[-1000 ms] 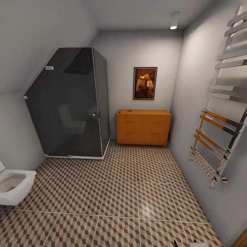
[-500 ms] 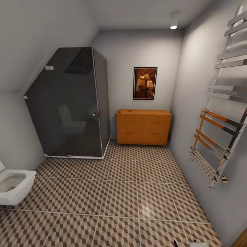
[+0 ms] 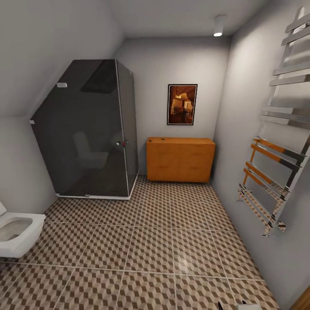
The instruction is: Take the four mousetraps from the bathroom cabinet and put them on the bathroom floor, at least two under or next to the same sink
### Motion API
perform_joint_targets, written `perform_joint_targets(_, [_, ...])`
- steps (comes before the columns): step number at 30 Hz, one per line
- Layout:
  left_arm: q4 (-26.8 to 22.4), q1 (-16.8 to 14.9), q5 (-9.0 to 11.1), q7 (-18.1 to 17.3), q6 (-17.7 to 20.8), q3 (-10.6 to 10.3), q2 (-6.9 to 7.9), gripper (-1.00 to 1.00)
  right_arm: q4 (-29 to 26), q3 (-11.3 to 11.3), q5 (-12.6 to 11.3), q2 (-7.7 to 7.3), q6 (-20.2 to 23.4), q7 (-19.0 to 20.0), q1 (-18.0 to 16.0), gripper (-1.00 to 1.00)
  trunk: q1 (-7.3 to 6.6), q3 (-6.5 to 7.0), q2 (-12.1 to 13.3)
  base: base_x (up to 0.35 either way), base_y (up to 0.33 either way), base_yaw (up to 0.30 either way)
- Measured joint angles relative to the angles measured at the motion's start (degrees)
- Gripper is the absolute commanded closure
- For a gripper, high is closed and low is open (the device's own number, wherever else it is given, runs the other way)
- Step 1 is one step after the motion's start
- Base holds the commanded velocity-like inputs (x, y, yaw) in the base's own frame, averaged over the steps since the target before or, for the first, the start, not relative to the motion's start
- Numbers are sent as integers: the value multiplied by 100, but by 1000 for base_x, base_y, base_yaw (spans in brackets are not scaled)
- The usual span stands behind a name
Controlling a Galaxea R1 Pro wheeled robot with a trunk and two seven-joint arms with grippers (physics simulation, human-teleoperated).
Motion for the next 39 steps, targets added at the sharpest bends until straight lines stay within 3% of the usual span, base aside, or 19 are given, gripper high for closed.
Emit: perform_joint_targets(39, [-1,1,1,-4,1,1,5,-100,0,-8,-9,-6,-12,-57,2,-100,0,-60,3,0,0,0])
